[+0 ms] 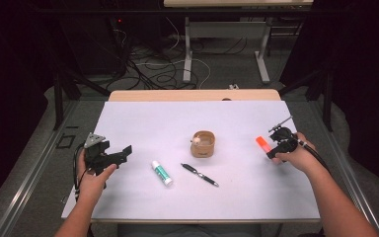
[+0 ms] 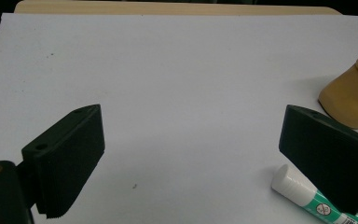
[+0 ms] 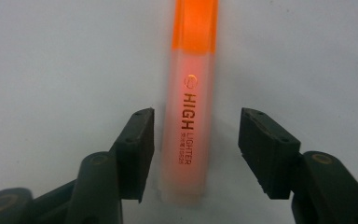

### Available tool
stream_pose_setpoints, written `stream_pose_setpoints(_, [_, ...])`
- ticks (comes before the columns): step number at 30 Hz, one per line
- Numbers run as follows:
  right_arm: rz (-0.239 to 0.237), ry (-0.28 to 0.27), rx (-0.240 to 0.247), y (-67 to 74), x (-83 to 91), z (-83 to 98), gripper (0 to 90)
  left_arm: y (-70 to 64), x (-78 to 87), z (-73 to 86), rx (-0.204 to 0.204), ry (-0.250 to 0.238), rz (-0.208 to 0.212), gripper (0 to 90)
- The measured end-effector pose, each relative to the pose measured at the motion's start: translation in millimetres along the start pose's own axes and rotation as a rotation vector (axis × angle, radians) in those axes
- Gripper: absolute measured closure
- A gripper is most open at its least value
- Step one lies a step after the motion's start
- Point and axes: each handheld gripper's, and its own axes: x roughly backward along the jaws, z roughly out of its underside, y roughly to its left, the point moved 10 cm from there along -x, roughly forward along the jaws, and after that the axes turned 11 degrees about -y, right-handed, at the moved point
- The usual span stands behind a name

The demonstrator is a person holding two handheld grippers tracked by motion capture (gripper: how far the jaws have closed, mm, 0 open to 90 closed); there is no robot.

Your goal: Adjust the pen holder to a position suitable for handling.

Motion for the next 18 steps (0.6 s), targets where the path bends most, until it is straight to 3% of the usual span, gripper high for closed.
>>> stream_pose_setpoints(4, [-0.008, 0.018, -0.018, 0.3, 0.9, 2.7, 52.2, -0.3, -0.2, 0.2, 0.001, 0.001, 0.001, 7.0])
stream_pose_setpoints(5, [-0.043, -0.031, -0.039, 3.8, -3.0, 0.1, 52.9, -0.3, -0.3, 0.3, 0.001, 0.001, 0.002, 7.0])
stream_pose_setpoints(6, [-0.048, -0.036, -0.044, 4.3, -3.5, 0.0, 54.0, -0.2, -0.1, 0.5, -0.002, 0.004, 0.002, 7.0])
stream_pose_setpoints(9, [-0.022, 0.027, -0.038, 1.6, -0.3, 4.9, 56.5, -0.3, -0.1, 0.4, -0.002, 0.003, 0.002, 7.0])
stream_pose_setpoints(18, [-0.037, 0.042, -0.054, 5.4, -3.4, 7.8, 62.8, -0.4, -0.2, 0.3, 0.0, 0.002, 0.002, 7.0])
